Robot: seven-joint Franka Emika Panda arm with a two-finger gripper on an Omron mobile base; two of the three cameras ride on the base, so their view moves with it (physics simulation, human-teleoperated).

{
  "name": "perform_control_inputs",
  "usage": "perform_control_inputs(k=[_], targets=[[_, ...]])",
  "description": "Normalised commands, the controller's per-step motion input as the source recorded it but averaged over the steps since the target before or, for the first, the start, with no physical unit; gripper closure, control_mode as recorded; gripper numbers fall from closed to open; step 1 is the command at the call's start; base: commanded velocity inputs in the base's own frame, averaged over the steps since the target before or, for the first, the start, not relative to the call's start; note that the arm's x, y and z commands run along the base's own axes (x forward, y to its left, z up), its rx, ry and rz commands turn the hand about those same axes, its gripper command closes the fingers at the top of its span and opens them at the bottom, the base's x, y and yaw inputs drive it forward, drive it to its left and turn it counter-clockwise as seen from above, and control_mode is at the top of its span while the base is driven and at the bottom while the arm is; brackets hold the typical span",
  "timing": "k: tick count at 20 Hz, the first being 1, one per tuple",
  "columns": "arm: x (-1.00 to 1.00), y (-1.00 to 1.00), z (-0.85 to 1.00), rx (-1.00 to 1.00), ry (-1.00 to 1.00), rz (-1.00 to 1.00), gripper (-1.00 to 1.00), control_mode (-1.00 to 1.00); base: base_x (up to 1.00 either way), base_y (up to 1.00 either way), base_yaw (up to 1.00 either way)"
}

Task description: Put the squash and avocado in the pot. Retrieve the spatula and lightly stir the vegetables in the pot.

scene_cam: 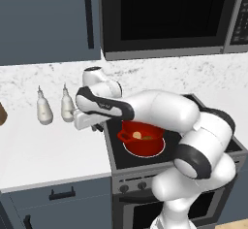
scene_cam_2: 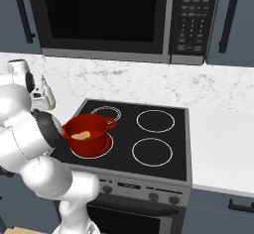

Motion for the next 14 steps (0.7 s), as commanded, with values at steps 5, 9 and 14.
perform_control_inputs(k=[5, 9, 14], targets=[[0.00, -0.57, 0.00, 0.00, 0.00, -0.03, 1.00, -1.00, 0.00, 0.00, 0.00], [0.00, -0.56, 0.00, 0.00, 0.00, 0.00, 1.00, -1.00, 0.00, 0.00, 0.00], [0.00, -0.59, 0.00, 0.00, 0.00, 0.00, 1.00, -1.00, 0.00, 0.00, 0.00]])
